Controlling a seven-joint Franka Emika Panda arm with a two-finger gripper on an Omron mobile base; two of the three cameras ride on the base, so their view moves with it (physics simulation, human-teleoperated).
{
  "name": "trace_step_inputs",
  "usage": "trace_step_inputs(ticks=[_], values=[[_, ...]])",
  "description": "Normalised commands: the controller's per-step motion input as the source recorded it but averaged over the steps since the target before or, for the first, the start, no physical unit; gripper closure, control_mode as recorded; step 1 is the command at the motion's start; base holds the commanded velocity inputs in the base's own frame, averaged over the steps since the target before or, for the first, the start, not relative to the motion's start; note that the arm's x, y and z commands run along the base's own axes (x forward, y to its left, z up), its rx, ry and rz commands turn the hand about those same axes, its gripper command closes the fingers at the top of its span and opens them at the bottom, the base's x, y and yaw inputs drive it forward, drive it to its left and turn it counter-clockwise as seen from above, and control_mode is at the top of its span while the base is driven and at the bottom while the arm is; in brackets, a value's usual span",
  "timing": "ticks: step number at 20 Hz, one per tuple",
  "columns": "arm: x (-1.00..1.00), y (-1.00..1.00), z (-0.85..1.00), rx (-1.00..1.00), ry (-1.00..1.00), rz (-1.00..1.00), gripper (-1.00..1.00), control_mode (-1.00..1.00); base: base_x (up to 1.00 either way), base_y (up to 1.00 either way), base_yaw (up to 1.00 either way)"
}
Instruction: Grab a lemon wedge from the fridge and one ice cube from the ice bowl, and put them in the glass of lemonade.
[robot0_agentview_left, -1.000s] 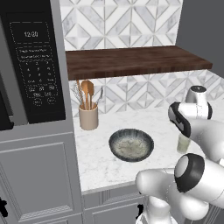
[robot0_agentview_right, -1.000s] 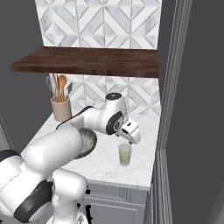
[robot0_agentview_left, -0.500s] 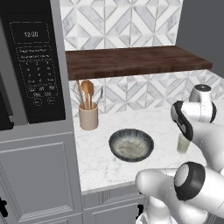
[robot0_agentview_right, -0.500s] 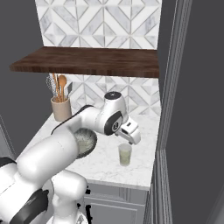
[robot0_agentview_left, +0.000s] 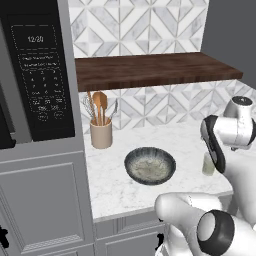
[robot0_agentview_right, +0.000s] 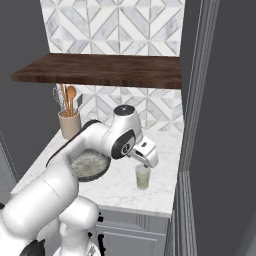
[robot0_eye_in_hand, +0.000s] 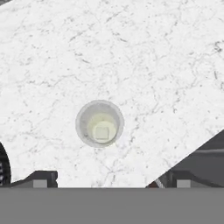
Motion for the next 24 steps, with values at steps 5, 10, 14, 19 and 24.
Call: trace_step_inputs(ticks=[5,10,14,19,24], values=[[-0.61,0.89,0.36,-0.01,-0.03,0.14,-1.00,-1.00,0.00,0.00,0.00],[-0.60,0.93,0.66,0.00,-0.01,0.22,-1.00,-1.00,0.00,0.00,0.00],[-0.97,0.64,0.31,0.00,0.00,0.18,-1.00,-1.00,0.00,0.00,0.00],[-0.72,0.59,0.29,0.00,-0.08,0.14,-1.00,-1.00,0.00,0.00,0.00],[-0.10,0.14,0.10,0.00,-0.07,0.03,-1.00,-1.00,0.00,0.00,0.00]])
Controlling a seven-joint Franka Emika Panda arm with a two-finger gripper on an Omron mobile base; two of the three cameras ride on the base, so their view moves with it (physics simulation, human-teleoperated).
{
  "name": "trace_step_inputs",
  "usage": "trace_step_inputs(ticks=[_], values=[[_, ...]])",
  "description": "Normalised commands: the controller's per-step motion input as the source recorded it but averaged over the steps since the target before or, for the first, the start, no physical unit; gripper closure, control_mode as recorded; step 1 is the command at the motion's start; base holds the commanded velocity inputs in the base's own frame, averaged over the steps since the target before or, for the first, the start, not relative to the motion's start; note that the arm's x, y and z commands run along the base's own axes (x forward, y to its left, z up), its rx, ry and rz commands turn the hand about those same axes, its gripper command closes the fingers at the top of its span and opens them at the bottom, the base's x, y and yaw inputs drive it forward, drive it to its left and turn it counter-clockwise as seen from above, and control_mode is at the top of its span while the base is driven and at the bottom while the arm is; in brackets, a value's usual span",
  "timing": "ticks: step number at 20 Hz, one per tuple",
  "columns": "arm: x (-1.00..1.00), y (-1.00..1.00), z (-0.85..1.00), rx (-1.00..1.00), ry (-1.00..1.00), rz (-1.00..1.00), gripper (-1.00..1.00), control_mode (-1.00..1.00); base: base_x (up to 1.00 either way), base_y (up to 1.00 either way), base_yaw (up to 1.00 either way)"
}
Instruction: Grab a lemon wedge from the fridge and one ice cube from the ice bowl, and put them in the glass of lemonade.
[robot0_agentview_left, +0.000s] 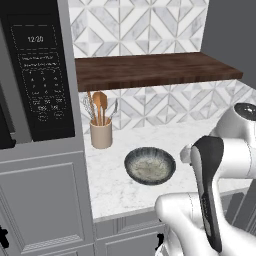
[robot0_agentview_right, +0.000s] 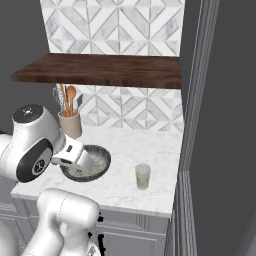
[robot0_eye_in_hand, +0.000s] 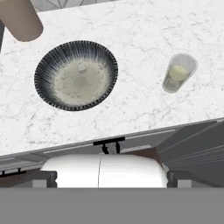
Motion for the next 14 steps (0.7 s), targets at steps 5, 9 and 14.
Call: trace_step_inputs(ticks=[5,9,14], values=[[0.00,0.00,0.00,0.00,0.00,0.00,-1.00,-1.00,0.00,0.00,0.00],[-0.09,0.02,0.00,0.00,0.00,0.00,-1.00,1.00,-0.45,0.57,-0.06],[0.00,0.00,0.00,0.00,0.00,0.00,-1.00,1.00,-0.47,0.89,-0.52]])
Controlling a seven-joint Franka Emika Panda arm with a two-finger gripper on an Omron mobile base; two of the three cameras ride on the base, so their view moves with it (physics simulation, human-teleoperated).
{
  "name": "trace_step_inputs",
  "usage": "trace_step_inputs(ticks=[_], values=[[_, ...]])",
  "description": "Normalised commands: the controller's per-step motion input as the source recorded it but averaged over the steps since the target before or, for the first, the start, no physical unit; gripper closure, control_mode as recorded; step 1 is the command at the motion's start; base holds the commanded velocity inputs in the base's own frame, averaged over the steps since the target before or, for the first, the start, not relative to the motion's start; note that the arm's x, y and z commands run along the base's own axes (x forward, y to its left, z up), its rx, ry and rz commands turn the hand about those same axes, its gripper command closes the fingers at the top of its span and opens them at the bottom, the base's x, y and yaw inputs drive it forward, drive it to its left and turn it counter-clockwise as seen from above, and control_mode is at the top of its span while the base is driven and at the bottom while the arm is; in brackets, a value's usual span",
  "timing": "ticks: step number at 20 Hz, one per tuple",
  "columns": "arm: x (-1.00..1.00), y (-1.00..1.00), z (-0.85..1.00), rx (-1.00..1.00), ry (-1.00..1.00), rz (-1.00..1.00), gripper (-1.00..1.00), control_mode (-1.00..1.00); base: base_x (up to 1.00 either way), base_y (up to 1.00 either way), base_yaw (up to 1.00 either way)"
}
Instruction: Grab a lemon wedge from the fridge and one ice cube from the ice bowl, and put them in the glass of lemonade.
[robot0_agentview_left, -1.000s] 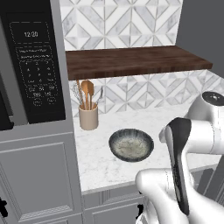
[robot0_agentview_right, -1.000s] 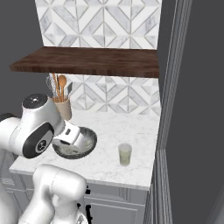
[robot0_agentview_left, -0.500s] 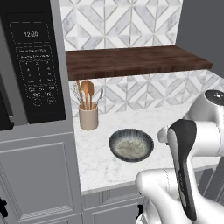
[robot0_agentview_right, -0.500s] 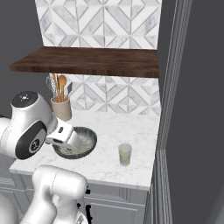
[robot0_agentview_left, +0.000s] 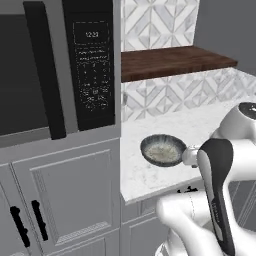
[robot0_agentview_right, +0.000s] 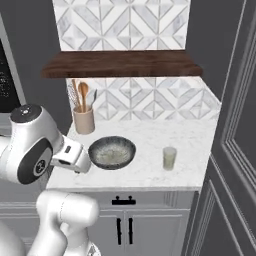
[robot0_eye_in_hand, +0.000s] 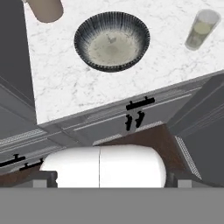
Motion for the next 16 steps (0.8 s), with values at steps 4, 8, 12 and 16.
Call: trace_step_inputs(ticks=[4,8,12,16], values=[[0.00,0.00,0.00,0.00,0.00,0.00,-1.00,1.00,-0.31,0.29,-0.74],[0.00,0.00,0.00,0.00,0.00,0.00,-1.00,1.00,-0.69,0.00,-0.76],[0.00,0.00,0.00,0.00,0.00,0.00,-1.00,1.00,-0.54,-0.03,-0.68],[0.00,0.00,0.00,0.00,0.00,0.00,-1.00,1.00,-0.83,-0.05,-0.58]])
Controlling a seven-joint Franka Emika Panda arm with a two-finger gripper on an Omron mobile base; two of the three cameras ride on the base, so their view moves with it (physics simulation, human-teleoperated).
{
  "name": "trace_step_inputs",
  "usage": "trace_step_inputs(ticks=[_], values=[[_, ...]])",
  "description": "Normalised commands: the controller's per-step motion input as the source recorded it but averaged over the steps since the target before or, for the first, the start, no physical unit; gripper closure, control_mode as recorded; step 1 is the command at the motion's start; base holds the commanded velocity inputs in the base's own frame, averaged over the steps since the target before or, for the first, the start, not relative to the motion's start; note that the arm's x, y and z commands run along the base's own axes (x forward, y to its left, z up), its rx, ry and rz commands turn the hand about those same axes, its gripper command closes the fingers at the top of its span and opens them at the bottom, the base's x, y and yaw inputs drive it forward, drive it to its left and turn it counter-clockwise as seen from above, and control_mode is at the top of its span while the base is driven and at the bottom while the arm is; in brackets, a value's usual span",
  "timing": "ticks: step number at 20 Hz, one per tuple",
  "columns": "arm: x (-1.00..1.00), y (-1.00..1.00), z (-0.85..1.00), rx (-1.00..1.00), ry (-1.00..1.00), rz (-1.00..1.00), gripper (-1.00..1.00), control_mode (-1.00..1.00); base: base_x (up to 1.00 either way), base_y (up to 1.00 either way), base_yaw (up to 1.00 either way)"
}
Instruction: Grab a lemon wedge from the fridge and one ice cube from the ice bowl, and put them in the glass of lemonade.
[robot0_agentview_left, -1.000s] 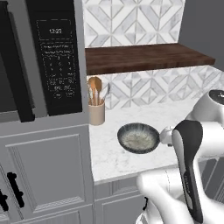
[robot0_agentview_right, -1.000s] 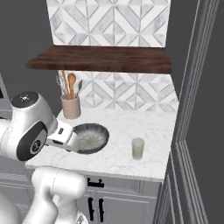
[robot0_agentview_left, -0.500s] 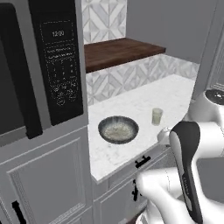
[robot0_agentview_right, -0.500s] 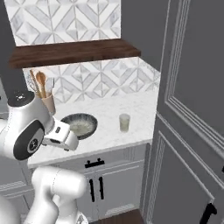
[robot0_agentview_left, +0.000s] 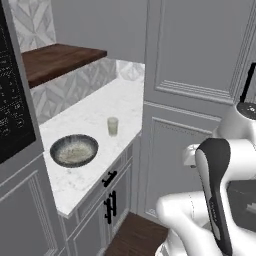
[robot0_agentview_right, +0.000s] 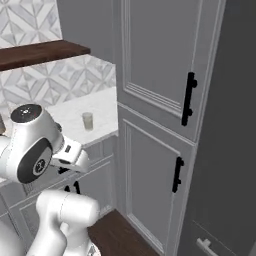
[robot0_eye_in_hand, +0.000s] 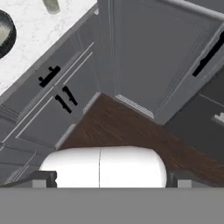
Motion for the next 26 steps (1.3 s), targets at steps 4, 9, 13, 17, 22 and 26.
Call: trace_step_inputs(ticks=[4,9,13,17,22,26], values=[[0.00,0.00,0.00,0.00,0.00,0.00,-1.00,1.00,-1.00,-0.10,-0.46],[0.00,0.00,0.00,0.00,0.00,0.00,-1.00,1.00,-0.94,-0.17,-0.40],[0.00,0.00,0.00,0.00,0.00,0.00,-1.00,1.00,-0.42,-0.18,-0.26],[0.00,0.00,0.00,0.00,0.00,0.00,-1.00,1.00,0.00,-0.09,-0.08],[0.00,0.00,0.00,0.00,0.00,0.00,-1.00,1.00,0.00,-0.53,-0.46],[0.00,0.00,0.00,0.00,0.00,0.00,-1.00,1.00,0.31,-0.54,-0.45]])
